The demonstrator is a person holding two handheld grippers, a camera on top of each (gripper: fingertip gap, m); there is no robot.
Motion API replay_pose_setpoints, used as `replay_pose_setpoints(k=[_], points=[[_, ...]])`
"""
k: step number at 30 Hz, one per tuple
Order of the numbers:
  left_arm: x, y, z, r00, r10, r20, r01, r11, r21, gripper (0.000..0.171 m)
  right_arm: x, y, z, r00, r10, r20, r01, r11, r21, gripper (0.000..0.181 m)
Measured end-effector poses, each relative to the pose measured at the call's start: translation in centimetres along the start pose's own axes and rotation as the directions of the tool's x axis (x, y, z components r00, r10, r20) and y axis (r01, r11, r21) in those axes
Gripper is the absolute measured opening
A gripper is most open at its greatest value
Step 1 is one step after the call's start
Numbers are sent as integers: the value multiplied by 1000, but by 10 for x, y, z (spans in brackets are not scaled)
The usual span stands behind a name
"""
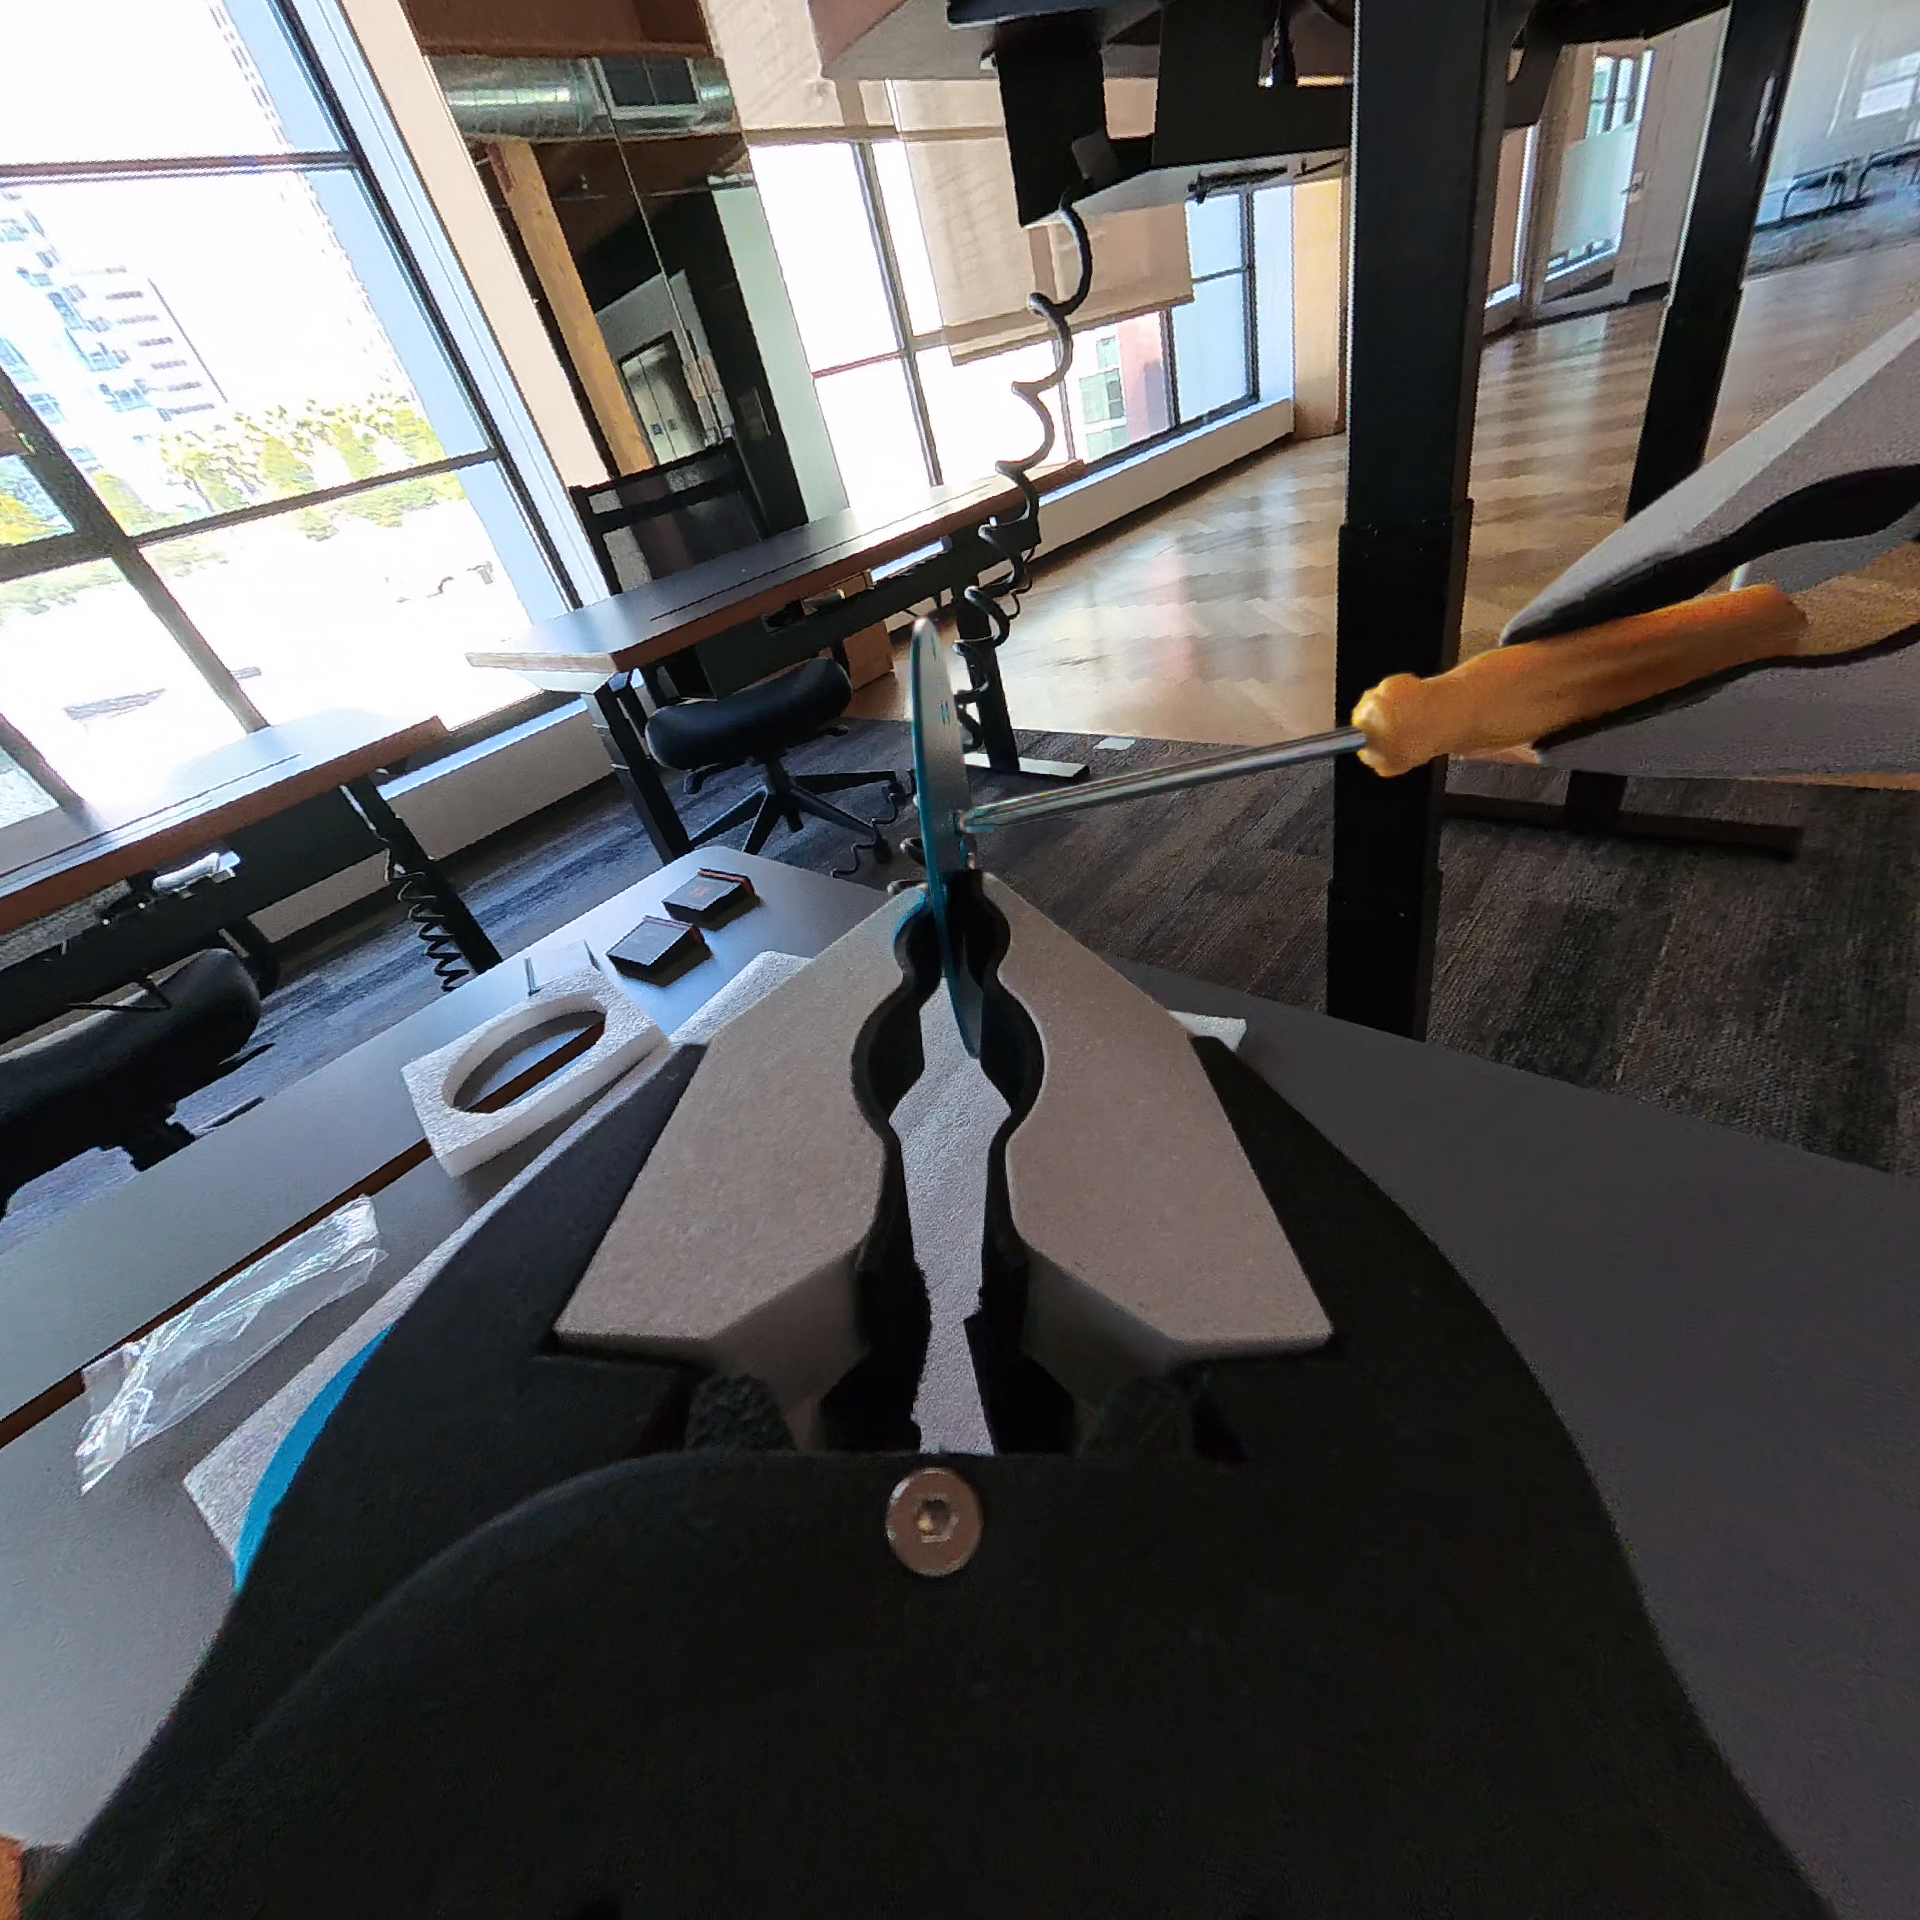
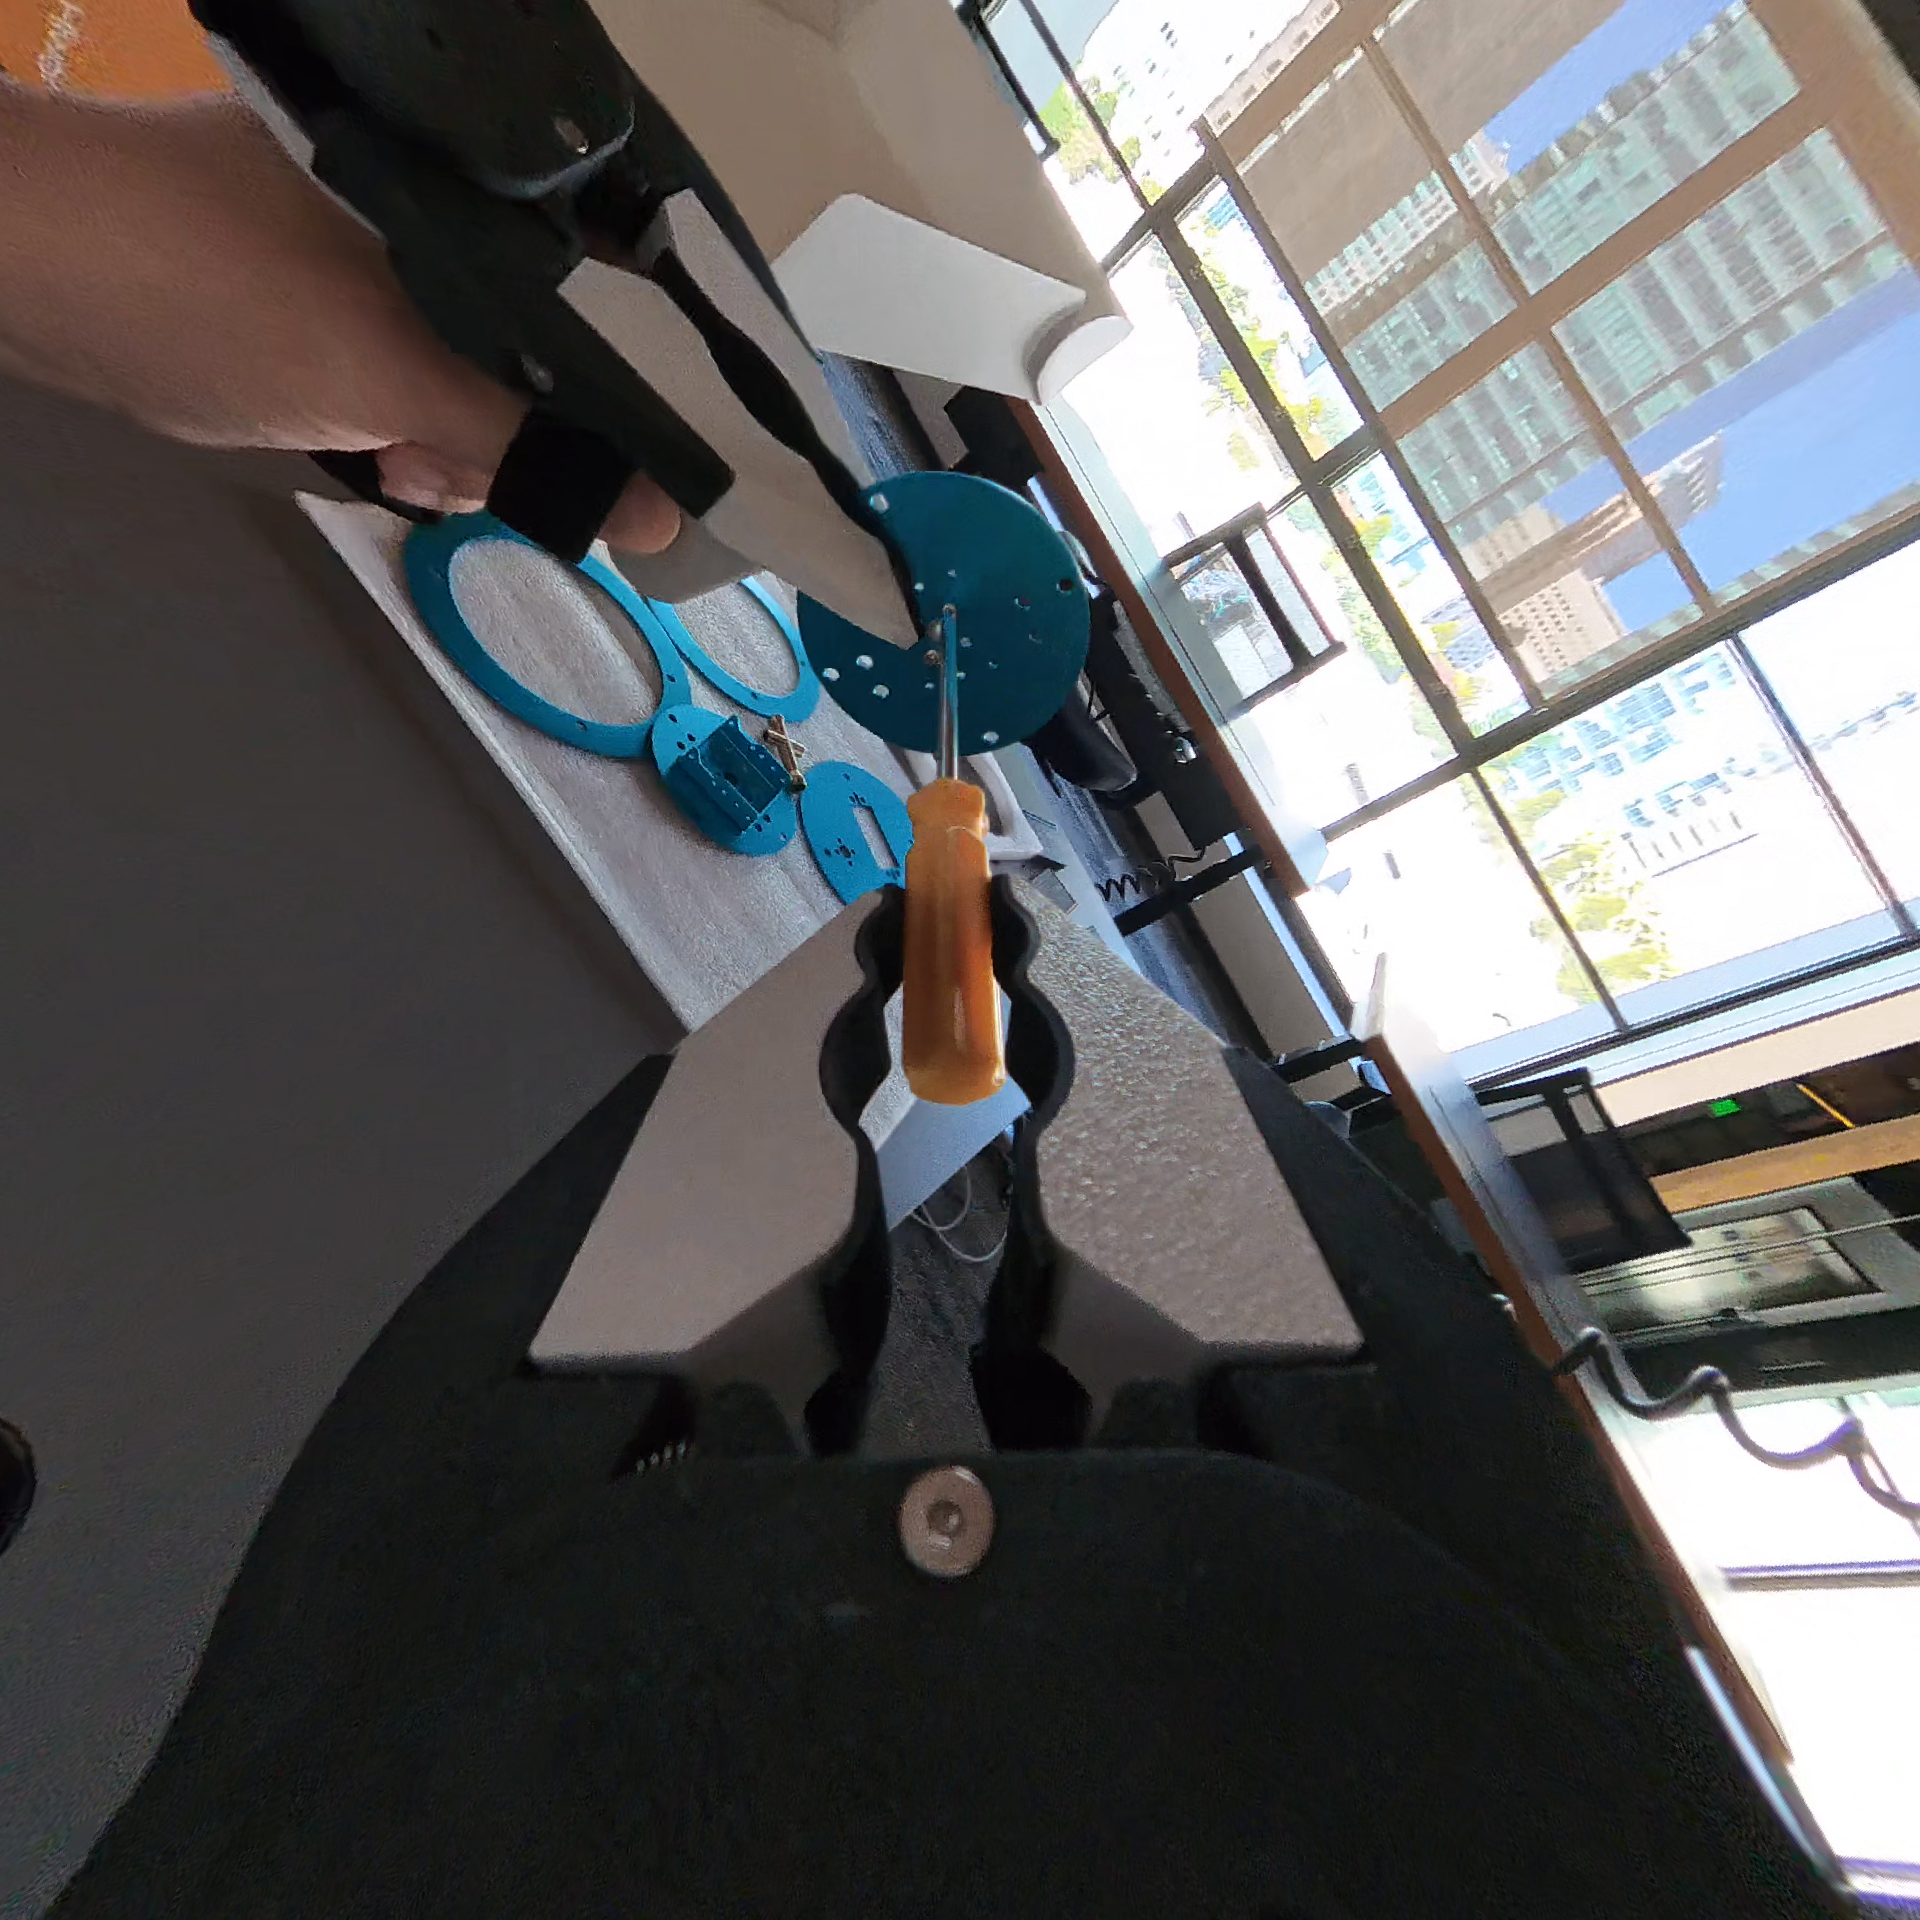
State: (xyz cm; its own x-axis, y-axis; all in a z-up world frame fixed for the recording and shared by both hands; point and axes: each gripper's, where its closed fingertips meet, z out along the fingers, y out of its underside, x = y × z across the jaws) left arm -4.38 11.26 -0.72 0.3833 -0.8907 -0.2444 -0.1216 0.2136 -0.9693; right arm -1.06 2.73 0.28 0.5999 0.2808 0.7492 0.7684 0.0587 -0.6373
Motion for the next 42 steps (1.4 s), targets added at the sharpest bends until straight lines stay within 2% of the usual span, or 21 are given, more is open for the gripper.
replay_pose_setpoints(k=[2, 4, 6, 8, 10, 11, 12, 13, 15, 18, 19, 21, 22, 23, 25, 27, 29, 31, 32, 35, 42], points=[[-2, 2, 0, 999, 35, 23, -35, 999, -8, 1, -3, 3, 4, 989, 147, 31, -147, 989, 8, 15], [-5, 2, 0, 992, 107, 63, -106, 994, -14, 1, -5, 4, 6, 887, 446, 122, -453, 891, 29, 15], [-6, 1, -1, 979, 178, 102, -177, 984, -20, 1, -9, 8, 9, 629, 738, 245, -761, 649, -1, 15], [-8, 0, -1, 965, 229, 126, -227, 974, -28, 1, -13, 10, 11, 186, 905, 382, -965, 242, -104, 15], [-8, -1, -2, 951, 272, 144, -271, 962, -31, 1, -15, 13, 13, -290, 838, 463, -948, -184, -261, 15], [-8, -1, -2, 943, 297, 150, -296, 955, -32, 2, -16, 14, 13, -495, 728, 474, -865, -360, -350, 15], [-8, -3, -3, 933, 323, 158, -323, 946, -31, 1, -19, 15, 13, -651, 602, 463, -758, -481, -440, 15], [-7, -5, -4, 922, 348, 167, -350, 937, -23, 2, -21, 14, 13, -756, 475, 450, -655, -562, -506, 15], [-5, -10, -6, 900, 396, 182, -400, 916, -12, 1, -25, 11, 9, -886, 228, 405, -449, -644, -619, 16], [-2, -16, -9, 882, 431, 189, -440, 898, 3, 1, -28, 8, 5, -943, -11, 333, -241, -669, -703, 15], [-1, -16, -9, 886, 426, 183, -434, 901, 6, 2, -30, 5, 2, -941, -5, 338, -252, -653, -714, 16], [0, -16, -9, 919, 361, 157, -368, 930, 21, 1, -29, 6, 1, -898, 151, 413, -412, -621, -667, 16], [-1, -15, -8, 940, 310, 142, -317, 948, 28, 2, -27, 7, 1, -836, 282, 471, -541, -573, -616, 16], [-3, -15, -8, 957, 258, 134, -265, 964, 34, 2, -25, 9, 2, -726, 442, 526, -687, -486, -540, 15], [-8, -13, -7, 983, 153, 104, -158, 987, 41, 2, -18, 13, 1, -357, 726, 587, -924, -185, -334, 15], [-13, -9, -7, 995, 62, 78, -65, 997, 46, 2, -10, 13, 0, 76, 839, 538, -974, 179, -141, 15], [-16, -7, -6, 998, 0, 55, -2, 999, 46, 1, 2, 7, -4, 421, 789, 448, -885, 465, 12, 15], [-16, -6, -6, 998, -48, 35, 46, 998, 46, 1, 6, 6, -2, 676, 667, 315, -717, 694, 69, 15], [-16, -5, -5, 998, -65, 28, 63, 997, 43, 1, 5, 5, 0, 767, 585, 262, -622, 779, 82, 15], [-15, -3, -4, 997, -68, 24, 67, 997, 38, 2, 2, 4, 5, 913, 386, 137, -398, 915, 74, 15], [-13, 0, -3, 998, -64, 17, 64, 998, 24, 1, -3, -1, 10, 948, 303, 97, -311, 947, 84, 15]])
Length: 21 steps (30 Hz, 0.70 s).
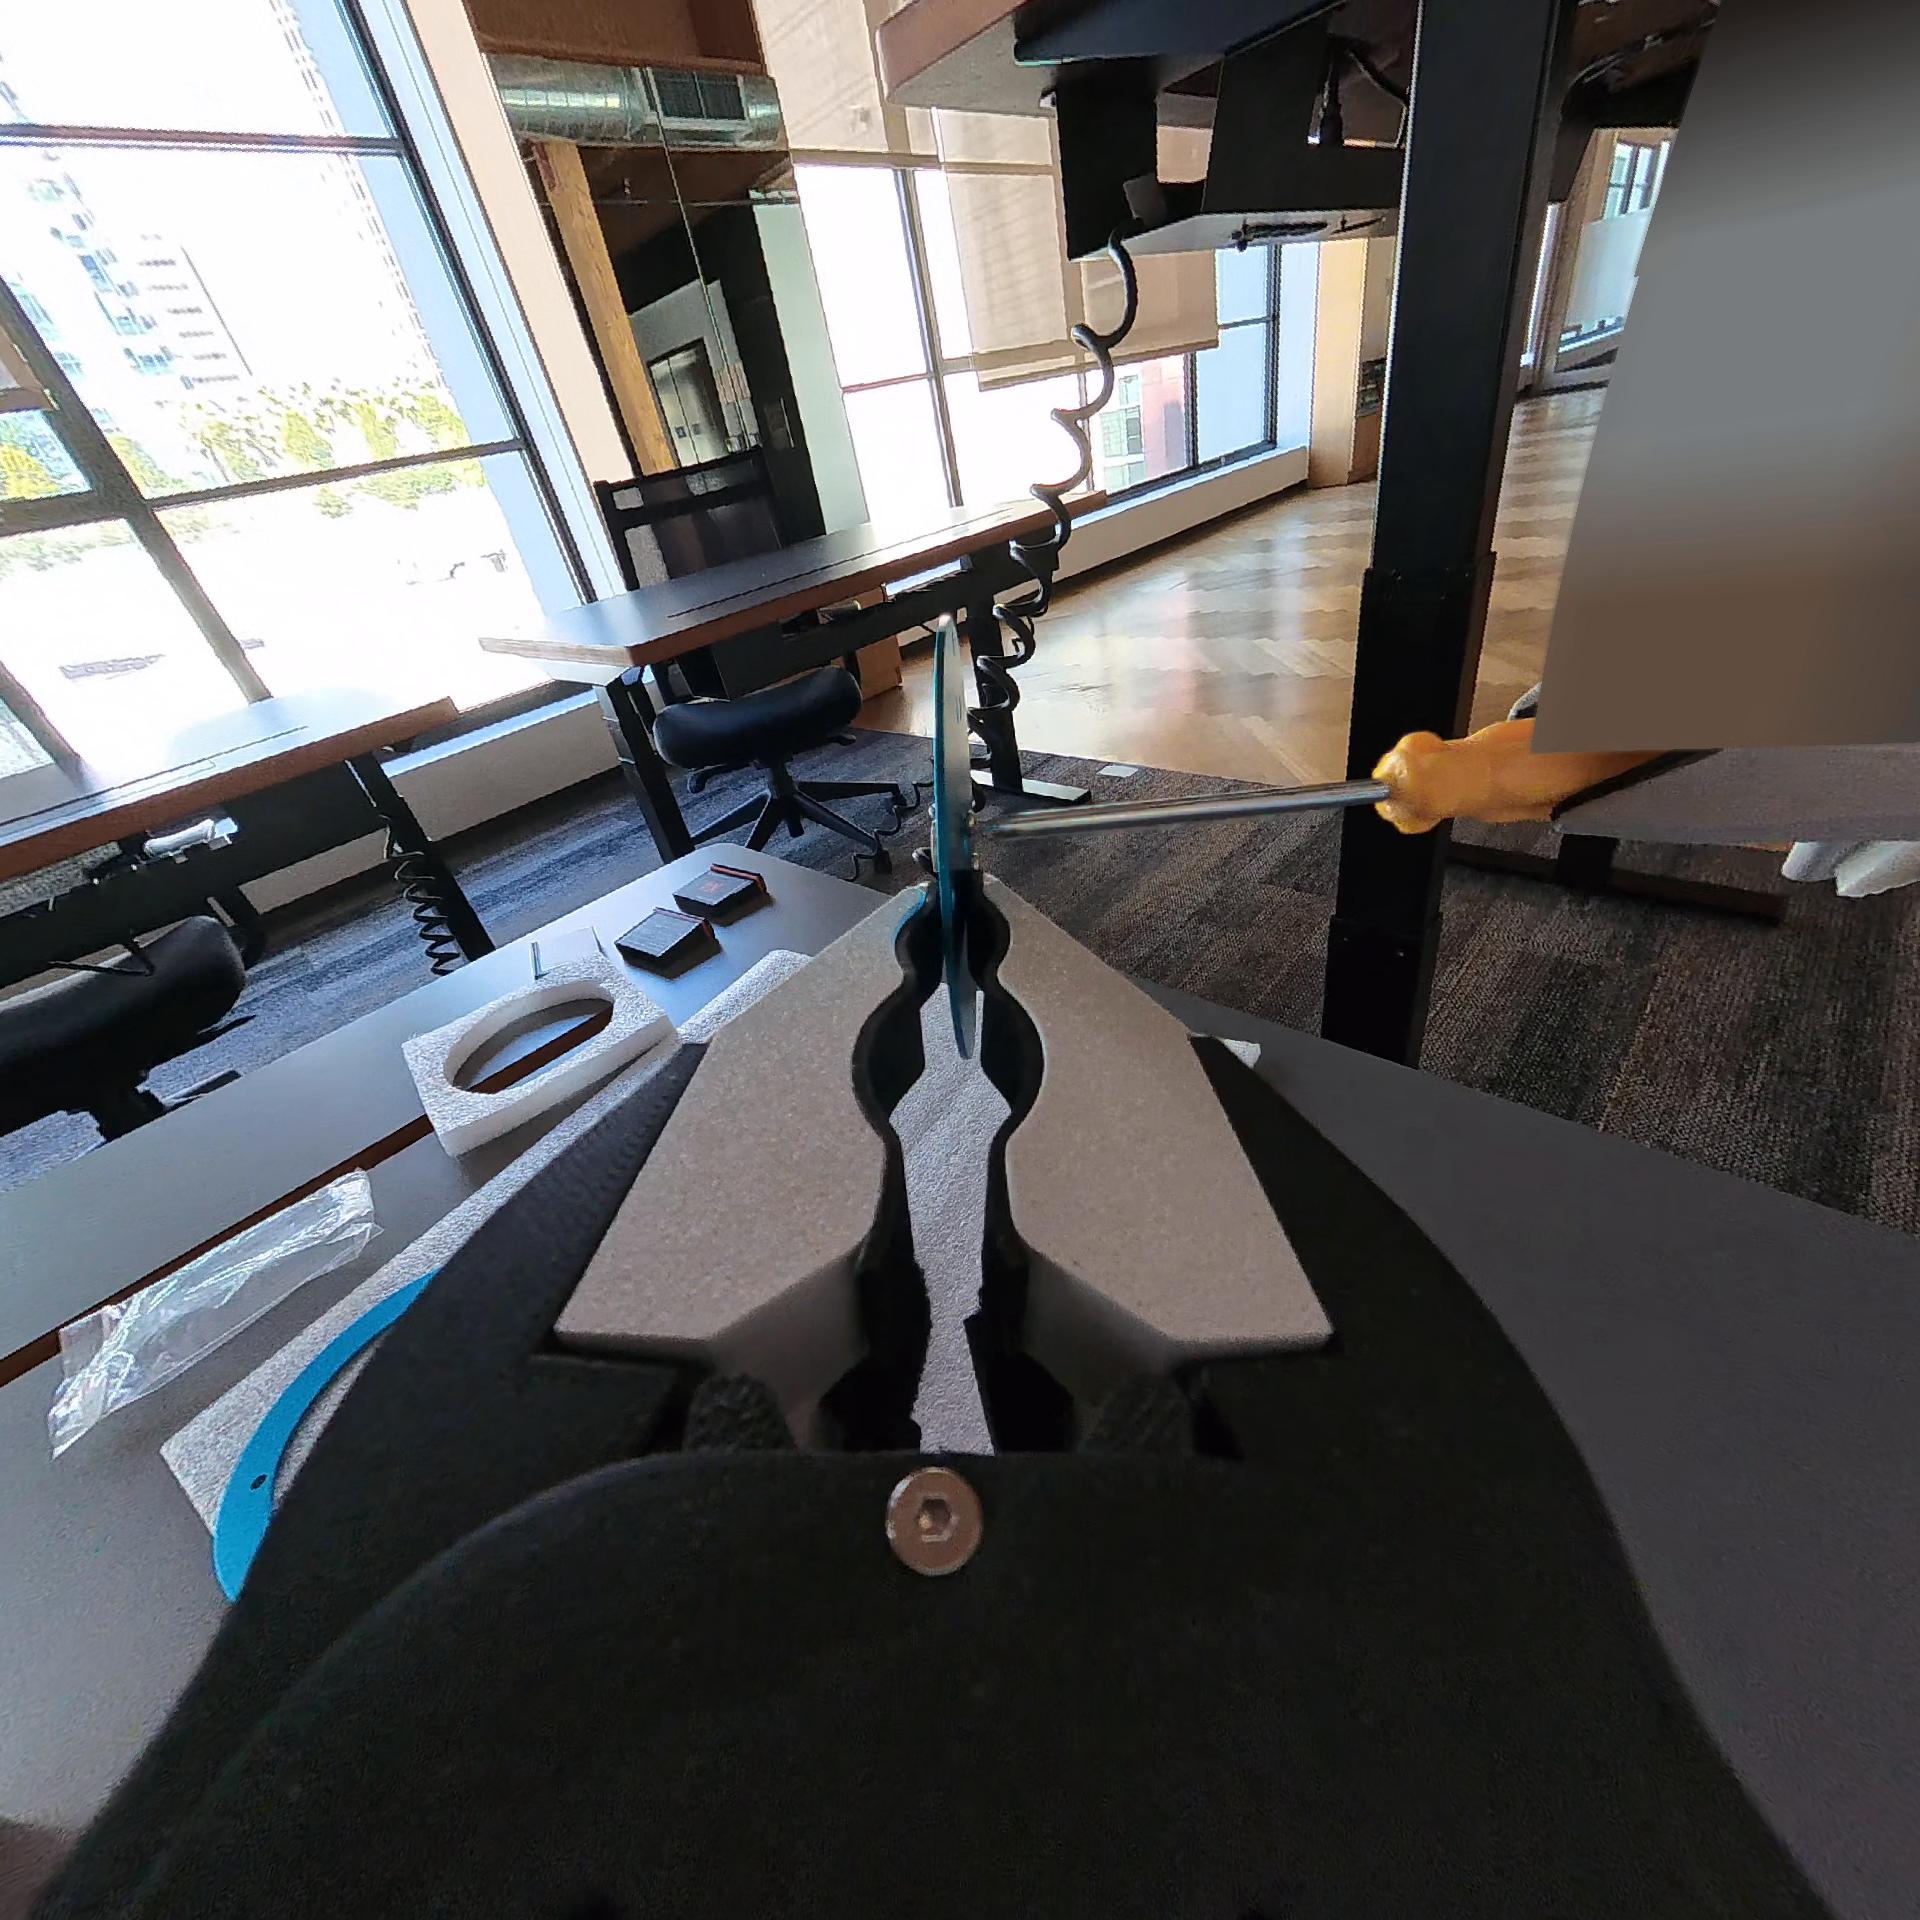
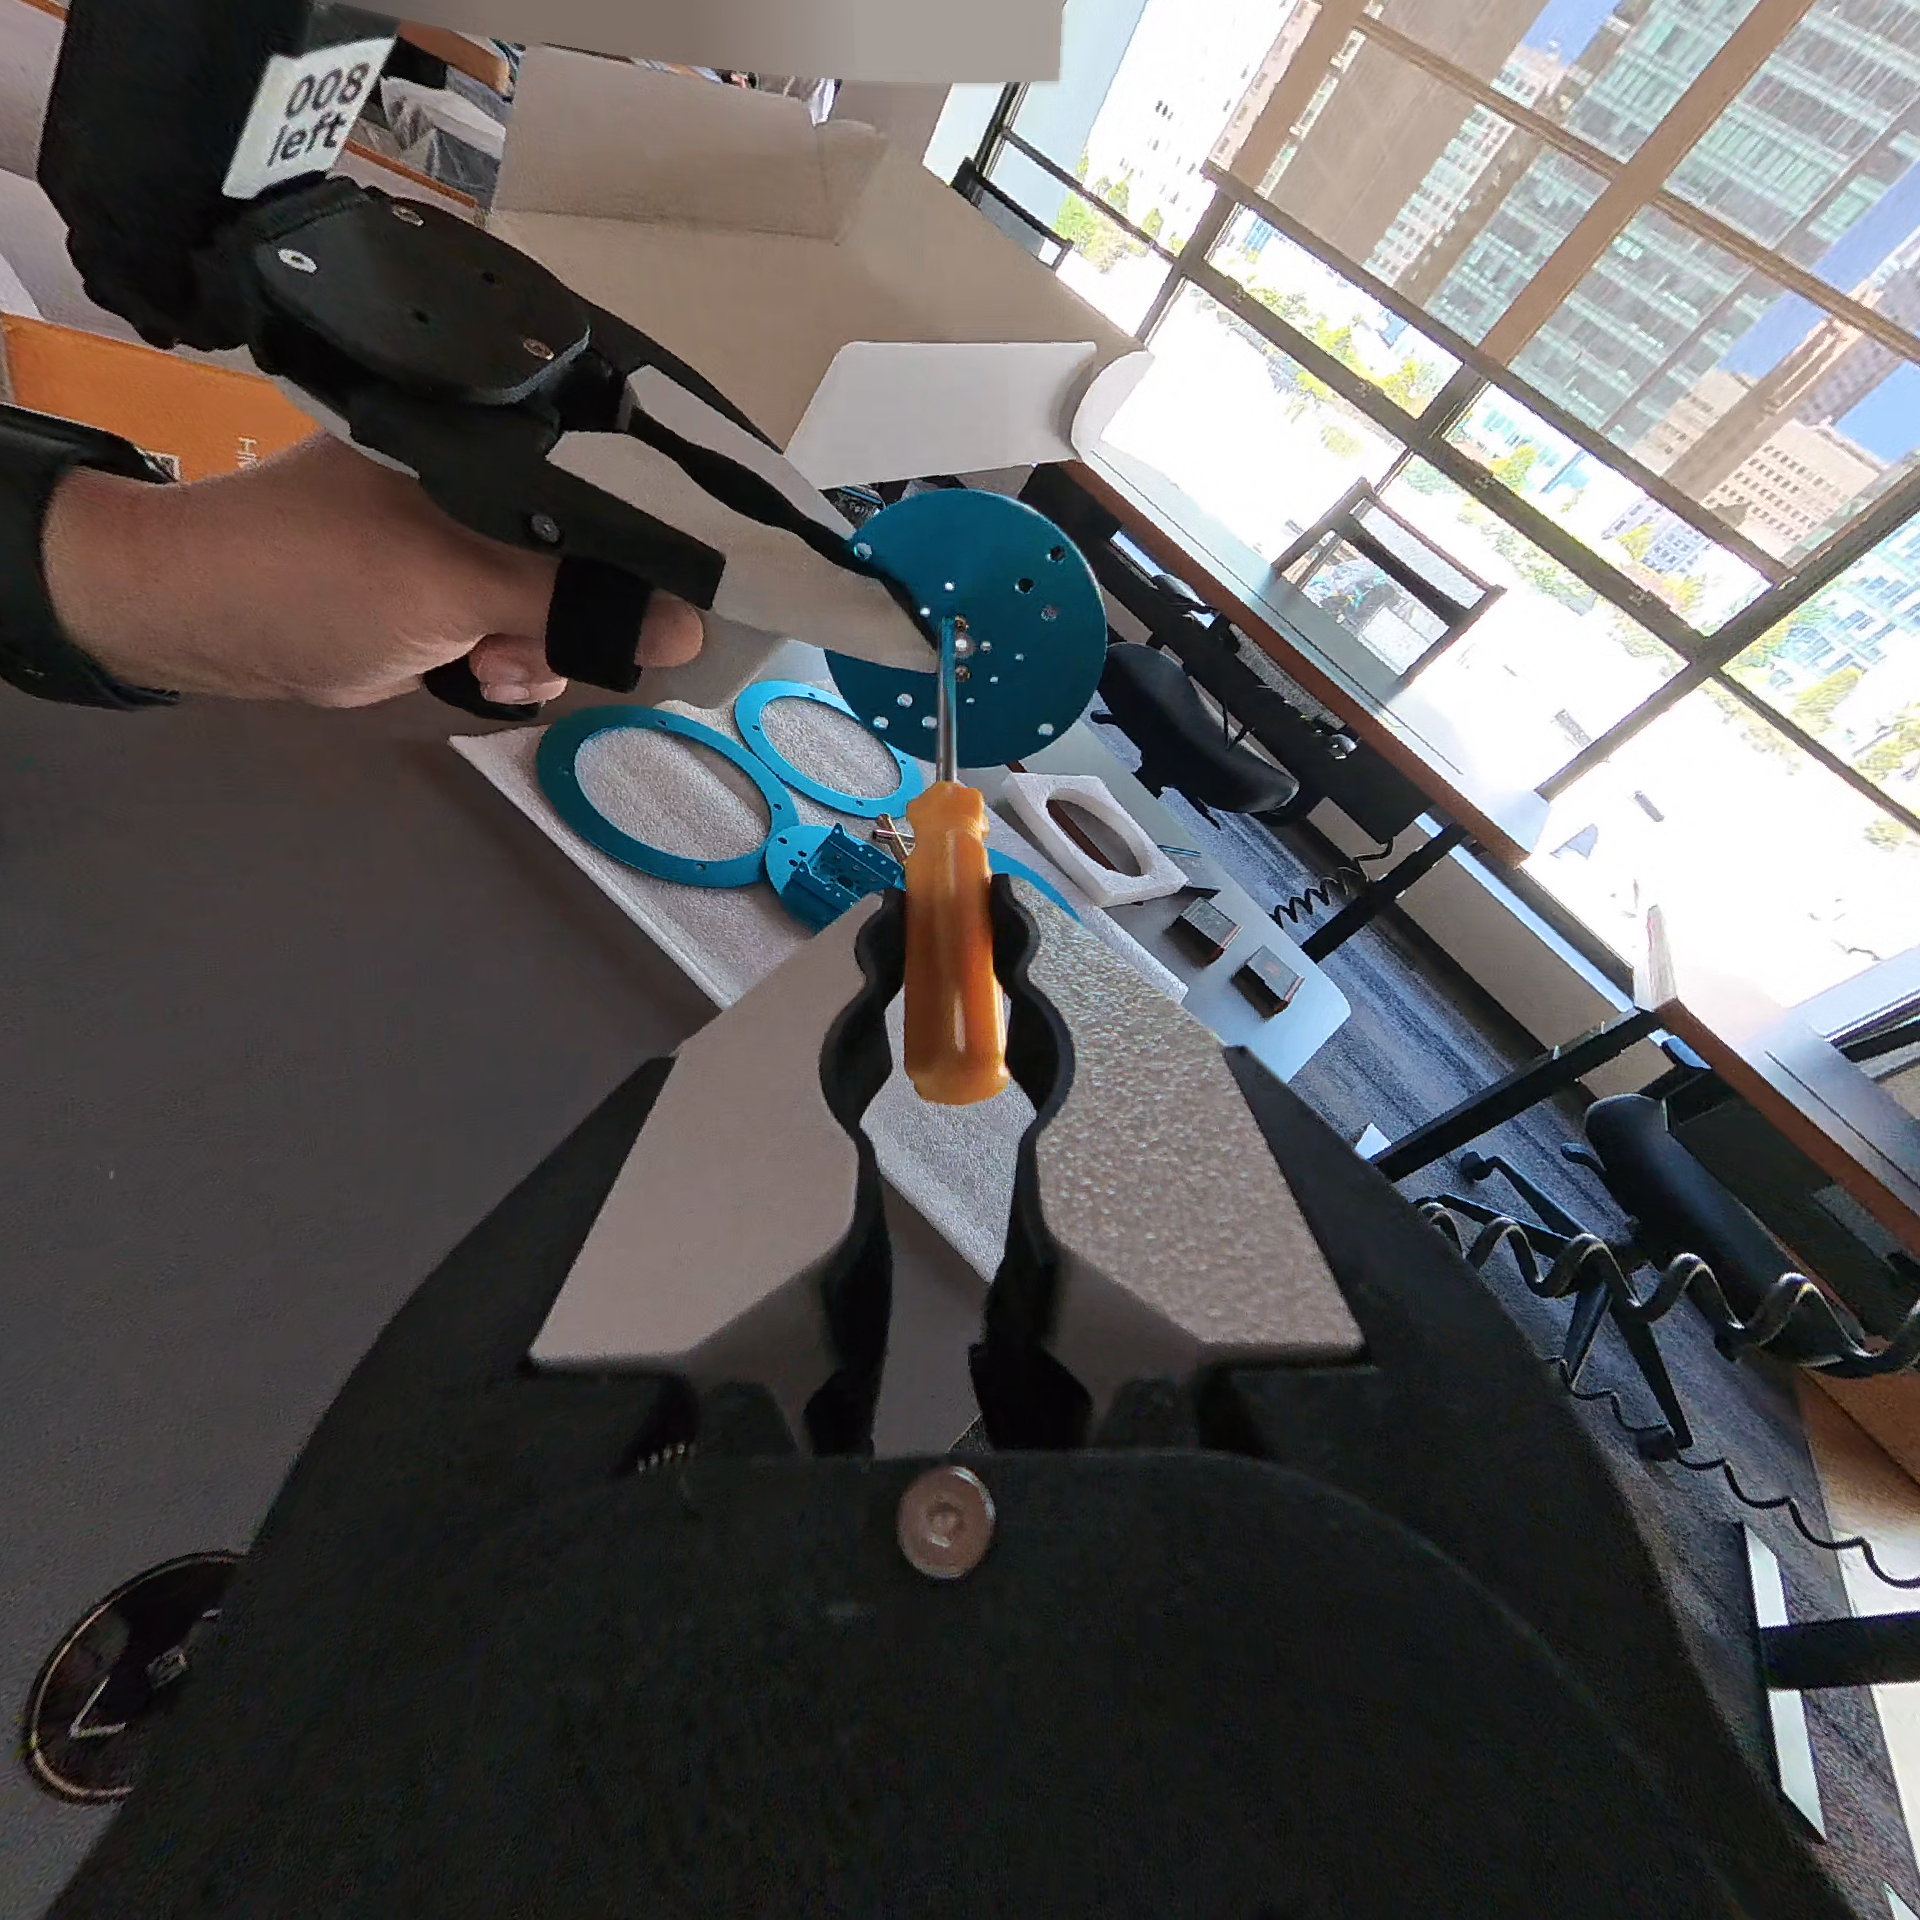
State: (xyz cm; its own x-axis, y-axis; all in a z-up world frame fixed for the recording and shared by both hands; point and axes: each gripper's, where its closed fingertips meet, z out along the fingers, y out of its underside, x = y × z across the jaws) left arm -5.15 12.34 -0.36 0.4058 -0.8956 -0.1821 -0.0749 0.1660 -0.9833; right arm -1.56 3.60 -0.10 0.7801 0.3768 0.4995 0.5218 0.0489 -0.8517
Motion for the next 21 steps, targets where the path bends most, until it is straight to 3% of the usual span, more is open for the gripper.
replay_pose_setpoints(k=[21], points=[[3, 1, 1, 1000, -4, -14, 4, 1000, -3, 1, 6, 2, -1, 1000, -18, -10, 18, 1000, -13, 15]])
